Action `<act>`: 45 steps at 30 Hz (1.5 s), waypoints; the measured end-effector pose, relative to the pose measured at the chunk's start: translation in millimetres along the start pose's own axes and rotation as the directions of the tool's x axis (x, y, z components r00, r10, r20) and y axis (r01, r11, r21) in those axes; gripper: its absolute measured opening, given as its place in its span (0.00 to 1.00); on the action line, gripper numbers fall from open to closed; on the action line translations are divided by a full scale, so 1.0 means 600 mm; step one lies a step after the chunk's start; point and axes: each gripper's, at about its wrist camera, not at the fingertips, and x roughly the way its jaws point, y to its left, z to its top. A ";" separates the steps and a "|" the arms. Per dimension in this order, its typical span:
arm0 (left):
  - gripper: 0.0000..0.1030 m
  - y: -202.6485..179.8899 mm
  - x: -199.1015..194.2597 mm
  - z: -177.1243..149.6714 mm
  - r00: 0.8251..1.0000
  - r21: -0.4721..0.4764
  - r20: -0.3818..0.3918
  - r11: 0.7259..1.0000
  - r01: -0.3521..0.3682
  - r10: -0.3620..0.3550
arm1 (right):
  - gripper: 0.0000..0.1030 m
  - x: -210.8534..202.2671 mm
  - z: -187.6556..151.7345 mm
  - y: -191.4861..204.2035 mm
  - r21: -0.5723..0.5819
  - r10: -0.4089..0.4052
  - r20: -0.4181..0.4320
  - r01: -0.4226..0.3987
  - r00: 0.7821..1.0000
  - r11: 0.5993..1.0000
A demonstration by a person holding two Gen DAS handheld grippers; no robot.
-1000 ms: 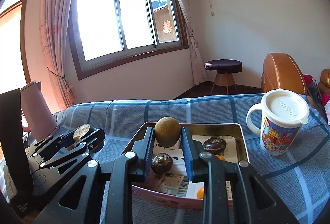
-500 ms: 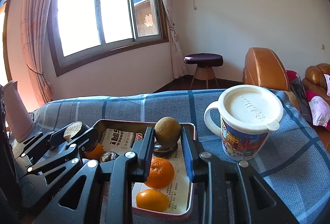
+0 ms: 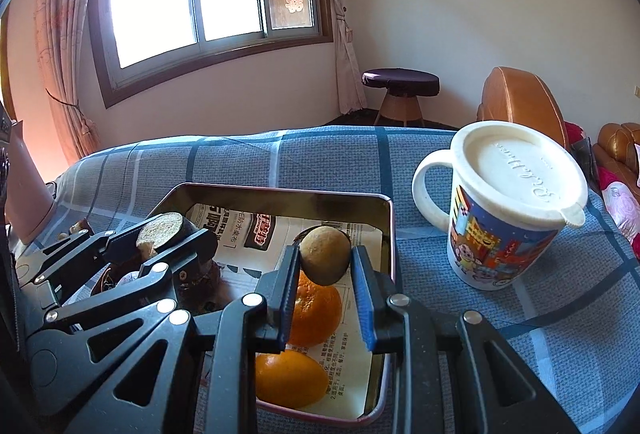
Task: Organize fruits
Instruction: 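Carry the cake into the tin and open the left tool while the right tool carries the fruit, then lower the brown fruit into the tin and open the right tool, then move both open tools back from the tin toward the remaining items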
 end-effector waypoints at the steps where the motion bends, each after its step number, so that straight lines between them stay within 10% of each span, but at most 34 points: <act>1: 0.40 0.001 -0.001 0.000 1.000 -0.003 0.001 1.000 0.000 0.000 | 0.28 0.000 0.000 -0.001 0.004 0.009 0.000 -0.009 1.000 1.000; 8: 0.43 -0.002 -0.021 -0.003 0.997 0.021 0.055 0.998 -0.051 0.049 | 0.28 0.008 -0.002 -0.017 0.080 0.110 -0.035 -0.107 0.993 0.991; 17: 0.87 0.022 -0.060 -0.004 0.977 -0.023 0.160 0.990 -0.136 0.138 | 0.30 -0.007 0.002 -0.026 0.112 0.126 0.006 -0.126 0.992 0.986; 23: 1.00 0.040 -0.091 -0.004 0.960 -0.057 0.225 0.985 -0.160 0.169 | 0.66 -0.021 0.007 -0.032 0.134 0.113 0.052 -0.119 0.992 0.984; 30: 1.00 0.087 -0.120 -0.017 0.939 -0.128 0.233 0.966 -0.226 0.251 | 0.79 -0.054 0.009 -0.012 0.079 0.014 0.168 -0.027 0.986 0.997; 39: 1.00 0.120 -0.137 -0.041 0.870 -0.194 0.268 0.908 -0.371 0.413 | 0.79 -0.062 0.000 0.000 0.095 -0.042 0.206 0.022 0.978 0.995; 45: 1.00 0.120 -0.135 -0.043 0.865 -0.194 0.267 0.903 -0.384 0.425 | 0.79 -0.069 -0.008 0.012 0.069 -0.071 0.246 0.056 0.967 0.996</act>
